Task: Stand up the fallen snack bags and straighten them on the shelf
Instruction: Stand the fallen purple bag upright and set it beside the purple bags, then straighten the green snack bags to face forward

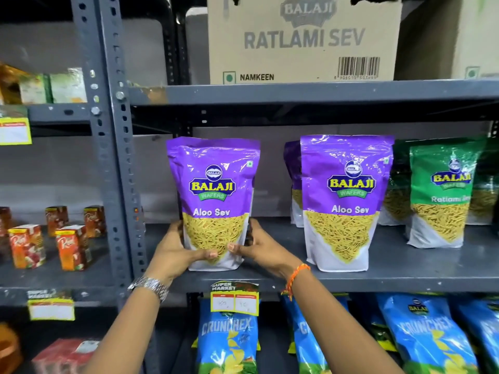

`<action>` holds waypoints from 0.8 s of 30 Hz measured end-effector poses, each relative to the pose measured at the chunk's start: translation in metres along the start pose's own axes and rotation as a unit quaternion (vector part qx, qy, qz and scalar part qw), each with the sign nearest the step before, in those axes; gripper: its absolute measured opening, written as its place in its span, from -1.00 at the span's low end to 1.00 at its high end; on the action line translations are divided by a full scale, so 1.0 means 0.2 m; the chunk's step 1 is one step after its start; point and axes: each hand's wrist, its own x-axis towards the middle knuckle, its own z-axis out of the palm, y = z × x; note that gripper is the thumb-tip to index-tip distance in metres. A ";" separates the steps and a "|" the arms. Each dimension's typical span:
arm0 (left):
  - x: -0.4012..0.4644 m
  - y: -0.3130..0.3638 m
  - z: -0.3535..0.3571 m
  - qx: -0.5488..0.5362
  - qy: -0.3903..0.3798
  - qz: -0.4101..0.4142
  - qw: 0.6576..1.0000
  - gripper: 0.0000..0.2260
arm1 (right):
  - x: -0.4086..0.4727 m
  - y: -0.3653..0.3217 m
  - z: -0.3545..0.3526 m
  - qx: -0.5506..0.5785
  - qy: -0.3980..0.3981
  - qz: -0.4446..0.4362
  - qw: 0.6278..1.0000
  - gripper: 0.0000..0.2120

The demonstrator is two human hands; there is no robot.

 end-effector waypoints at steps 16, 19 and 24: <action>-0.49 0.53 1.60 -0.105 0.088 0.290 0.947 -0.61 | -1.02 -0.18 -1.87 -0.043 0.434 -0.141 0.889 -0.51; -0.37 0.58 2.06 0.037 -0.041 0.232 0.971 -0.46 | -0.95 -0.07 -2.21 -0.071 0.392 -0.007 0.917 -0.34; 0.00 0.62 2.55 0.221 -0.159 0.052 0.961 -0.22 | -0.87 0.05 -2.53 -0.125 0.245 0.130 0.953 -0.19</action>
